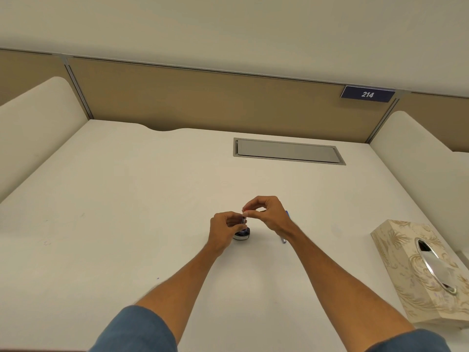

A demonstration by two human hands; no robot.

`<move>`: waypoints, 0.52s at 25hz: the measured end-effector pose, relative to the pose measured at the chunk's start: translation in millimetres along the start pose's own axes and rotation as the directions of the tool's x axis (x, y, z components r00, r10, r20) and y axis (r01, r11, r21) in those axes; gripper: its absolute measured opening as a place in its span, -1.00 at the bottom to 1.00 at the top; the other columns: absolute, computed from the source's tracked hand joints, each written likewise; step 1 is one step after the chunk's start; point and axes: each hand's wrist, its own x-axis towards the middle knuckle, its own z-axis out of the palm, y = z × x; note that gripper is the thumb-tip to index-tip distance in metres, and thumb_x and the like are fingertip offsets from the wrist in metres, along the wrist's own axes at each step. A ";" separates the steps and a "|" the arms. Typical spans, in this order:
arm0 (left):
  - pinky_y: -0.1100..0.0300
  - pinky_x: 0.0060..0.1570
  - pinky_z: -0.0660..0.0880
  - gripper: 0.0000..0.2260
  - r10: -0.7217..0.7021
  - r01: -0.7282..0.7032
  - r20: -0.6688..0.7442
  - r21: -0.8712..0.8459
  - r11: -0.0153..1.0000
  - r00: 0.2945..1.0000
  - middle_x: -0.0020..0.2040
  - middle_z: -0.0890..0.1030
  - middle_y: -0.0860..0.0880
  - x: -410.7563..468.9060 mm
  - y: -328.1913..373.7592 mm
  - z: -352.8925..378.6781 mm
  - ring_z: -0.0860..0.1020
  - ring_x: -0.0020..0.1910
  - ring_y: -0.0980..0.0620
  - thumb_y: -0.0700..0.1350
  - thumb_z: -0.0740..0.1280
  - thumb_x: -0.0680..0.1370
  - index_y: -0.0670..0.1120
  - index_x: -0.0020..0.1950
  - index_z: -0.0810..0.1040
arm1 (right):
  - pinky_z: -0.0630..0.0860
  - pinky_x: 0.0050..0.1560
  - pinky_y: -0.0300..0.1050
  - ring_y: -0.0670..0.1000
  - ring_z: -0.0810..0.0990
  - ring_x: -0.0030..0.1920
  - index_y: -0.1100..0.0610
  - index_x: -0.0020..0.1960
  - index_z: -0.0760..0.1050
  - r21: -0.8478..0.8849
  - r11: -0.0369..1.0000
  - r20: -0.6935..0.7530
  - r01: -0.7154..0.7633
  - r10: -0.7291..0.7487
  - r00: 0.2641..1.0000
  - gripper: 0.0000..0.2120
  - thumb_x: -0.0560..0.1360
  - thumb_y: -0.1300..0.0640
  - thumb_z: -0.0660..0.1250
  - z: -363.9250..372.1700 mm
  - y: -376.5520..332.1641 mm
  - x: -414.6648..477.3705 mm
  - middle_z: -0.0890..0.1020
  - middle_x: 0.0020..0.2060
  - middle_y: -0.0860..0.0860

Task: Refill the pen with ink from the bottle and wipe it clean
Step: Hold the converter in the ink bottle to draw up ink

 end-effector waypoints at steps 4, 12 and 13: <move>0.13 -0.06 0.64 -0.81 0.000 0.000 0.000 -0.007 1.000 1.000 -0.16 0.71 -0.17 0.0 -0.6 -0.1 0.70 -0.16 -0.10 -0.38 0.47 0.37 -0.22 -0.05 0.68 | 0.60 0.08 -0.15 -0.02 0.69 -0.07 0.15 -0.06 0.68 0.011 1.000 0.020 -0.027 0.027 0.999 -0.86 0.38 0.24 0.50 -0.8 1.6 -0.6 0.73 -0.13 0.05; 0.11 -0.03 0.64 -0.81 -0.006 0.006 -0.005 0.003 1.000 1.000 -0.16 0.72 -0.17 -0.3 0.1 0.2 0.70 -0.16 -0.08 -0.38 0.47 0.36 -0.22 -0.05 0.68 | 0.57 -0.03 -0.22 -0.02 0.68 -0.16 0.10 -0.18 0.64 -0.016 1.000 -0.005 -0.003 0.003 1.000 -0.90 0.37 0.26 0.51 -0.2 0.8 -0.1 0.72 -0.22 0.06; 0.10 -0.03 0.64 -0.81 -0.004 0.004 -0.004 0.004 1.000 1.000 -0.16 0.72 -0.16 -0.3 -0.2 0.0 0.70 -0.16 -0.08 -0.38 0.48 0.36 -0.21 -0.06 0.68 | 0.57 -0.03 -0.22 -0.02 0.68 -0.17 0.11 -0.18 0.64 -0.016 1.000 -0.009 -0.002 0.001 1.000 -0.91 0.36 0.25 0.51 -0.1 0.8 0.0 0.72 -0.22 0.06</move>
